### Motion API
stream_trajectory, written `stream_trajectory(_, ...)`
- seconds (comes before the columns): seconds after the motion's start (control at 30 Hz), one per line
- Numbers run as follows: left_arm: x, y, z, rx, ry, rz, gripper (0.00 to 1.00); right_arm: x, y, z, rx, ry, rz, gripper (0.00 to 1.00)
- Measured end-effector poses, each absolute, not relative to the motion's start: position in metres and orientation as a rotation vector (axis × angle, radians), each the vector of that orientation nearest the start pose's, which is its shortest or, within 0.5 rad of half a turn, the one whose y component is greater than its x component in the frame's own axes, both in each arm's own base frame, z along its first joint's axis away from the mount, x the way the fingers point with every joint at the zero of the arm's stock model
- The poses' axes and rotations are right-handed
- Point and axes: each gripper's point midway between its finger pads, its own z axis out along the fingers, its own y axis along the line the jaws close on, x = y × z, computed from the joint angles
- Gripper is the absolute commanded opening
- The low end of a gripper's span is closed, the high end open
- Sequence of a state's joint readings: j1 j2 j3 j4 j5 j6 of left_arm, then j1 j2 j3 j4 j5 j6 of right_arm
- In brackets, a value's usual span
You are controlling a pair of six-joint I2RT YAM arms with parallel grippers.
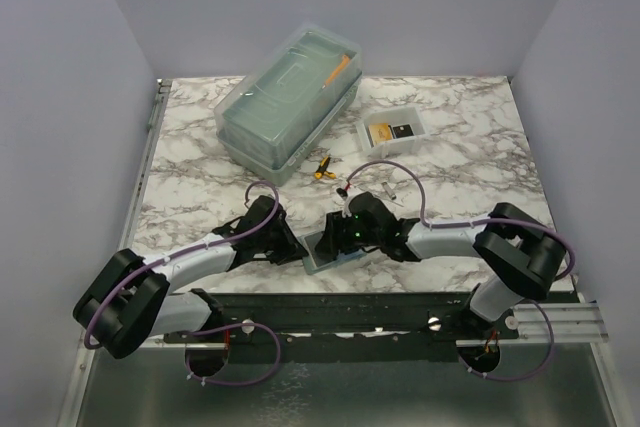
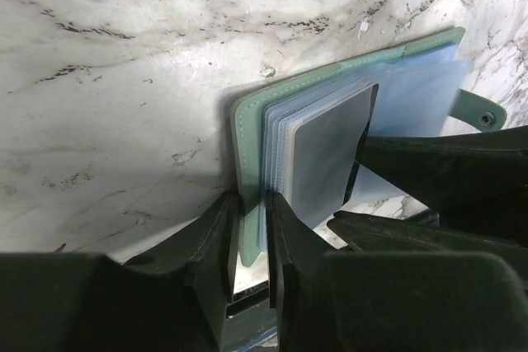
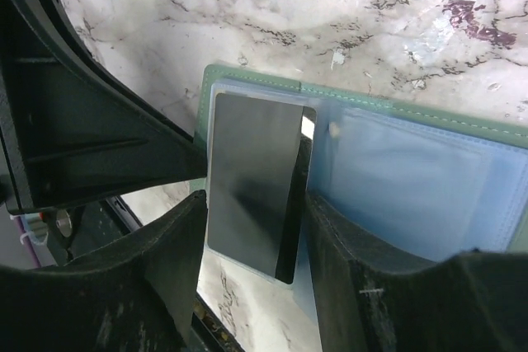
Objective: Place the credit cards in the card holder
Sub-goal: Insert the credit card into the card holder.
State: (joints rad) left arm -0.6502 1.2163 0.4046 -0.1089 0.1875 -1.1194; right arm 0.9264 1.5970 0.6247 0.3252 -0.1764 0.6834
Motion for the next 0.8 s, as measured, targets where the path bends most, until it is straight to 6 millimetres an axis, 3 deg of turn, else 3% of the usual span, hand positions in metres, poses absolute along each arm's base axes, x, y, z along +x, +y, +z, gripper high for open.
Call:
stream_trajectory(0.3, 0.171, -0.216, 0.023, -0.538, 2.698, -0.856, 0.26, 0.190, 0.356, 0.035, -0.373, 2.440, 0.957, 0.54)
stream_trajectory(0.43, 0.170, -0.212, 0.024, -0.533, 2.695, -0.831, 0.40, 0.184, 0.352, 0.041, -0.353, 2.452, 0.935, 0.60)
stream_trajectory(0.53, 0.172, -0.206, 0.028, -0.530, 2.678, -0.795, 0.53, 0.185, 0.342, 0.057, -0.335, 2.447, 0.908, 0.66)
stream_trajectory(0.63, 0.175, -0.199, 0.032, -0.537, 2.666, -0.758, 0.57, 0.208, 0.331, 0.083, -0.290, 2.406, 0.844, 0.70)
stream_trajectory(0.8, 0.180, -0.192, 0.044, -0.517, 2.647, -0.720, 0.61, 0.268, 0.300, 0.122, -0.186, 2.325, 0.720, 0.77)
